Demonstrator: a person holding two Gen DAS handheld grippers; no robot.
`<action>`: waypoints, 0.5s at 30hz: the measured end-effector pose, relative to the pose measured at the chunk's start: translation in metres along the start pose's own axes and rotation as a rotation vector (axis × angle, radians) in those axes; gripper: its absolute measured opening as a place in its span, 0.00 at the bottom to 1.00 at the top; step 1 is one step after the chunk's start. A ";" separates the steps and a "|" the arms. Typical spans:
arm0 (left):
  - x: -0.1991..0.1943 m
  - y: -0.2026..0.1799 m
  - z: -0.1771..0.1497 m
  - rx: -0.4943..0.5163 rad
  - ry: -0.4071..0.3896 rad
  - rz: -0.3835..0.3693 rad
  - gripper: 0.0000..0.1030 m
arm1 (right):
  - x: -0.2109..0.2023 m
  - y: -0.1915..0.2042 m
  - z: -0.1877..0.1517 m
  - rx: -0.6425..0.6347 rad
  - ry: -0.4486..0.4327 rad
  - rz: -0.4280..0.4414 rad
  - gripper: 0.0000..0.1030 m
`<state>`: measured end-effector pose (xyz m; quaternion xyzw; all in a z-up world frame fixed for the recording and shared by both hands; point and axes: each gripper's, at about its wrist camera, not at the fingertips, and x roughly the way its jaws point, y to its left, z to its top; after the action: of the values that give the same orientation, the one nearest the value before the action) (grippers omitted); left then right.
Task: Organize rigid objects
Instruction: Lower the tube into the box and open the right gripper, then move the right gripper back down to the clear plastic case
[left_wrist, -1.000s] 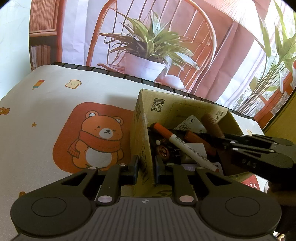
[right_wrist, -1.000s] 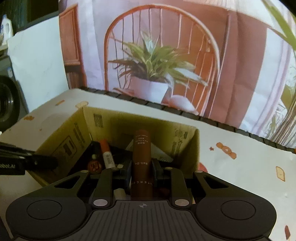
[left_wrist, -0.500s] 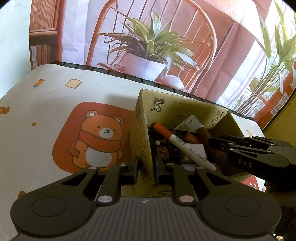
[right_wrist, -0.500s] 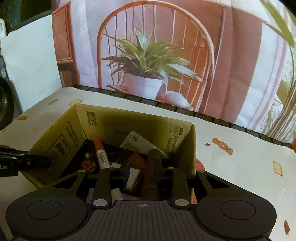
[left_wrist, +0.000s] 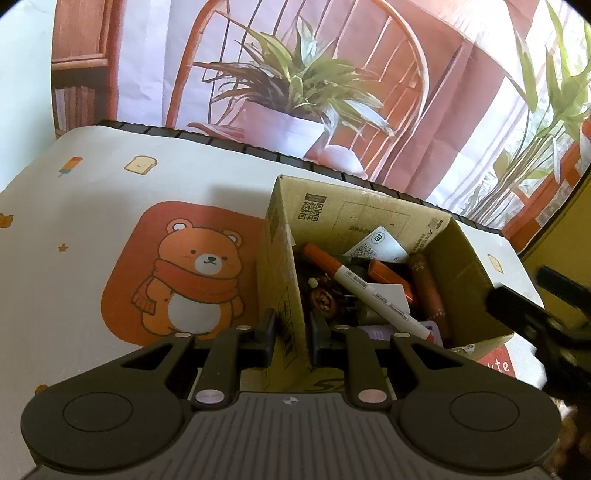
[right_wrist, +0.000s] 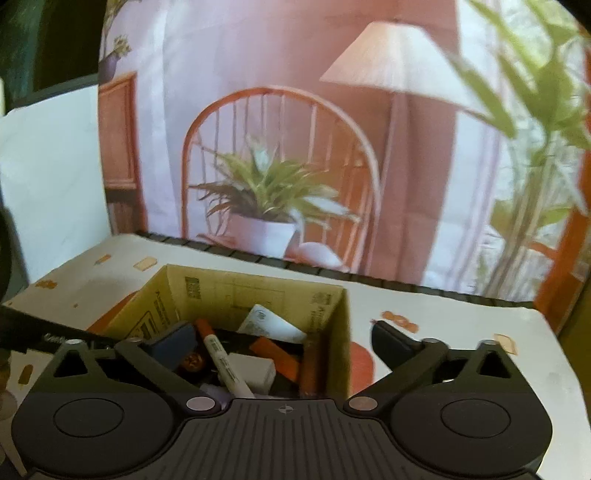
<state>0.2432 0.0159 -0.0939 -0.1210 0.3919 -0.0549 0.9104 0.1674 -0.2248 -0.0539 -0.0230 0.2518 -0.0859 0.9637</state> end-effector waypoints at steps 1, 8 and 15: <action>0.000 0.001 0.000 0.002 0.001 -0.001 0.20 | -0.006 -0.001 -0.003 0.007 -0.006 -0.011 1.00; 0.002 0.001 0.001 0.023 0.009 -0.012 0.21 | -0.032 -0.002 -0.024 0.083 0.005 -0.049 1.00; 0.003 0.003 0.002 0.038 0.018 -0.030 0.21 | -0.032 0.014 -0.045 0.104 0.092 0.020 1.00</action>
<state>0.2466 0.0189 -0.0959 -0.1090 0.3971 -0.0769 0.9080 0.1200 -0.2050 -0.0794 0.0333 0.2910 -0.0903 0.9519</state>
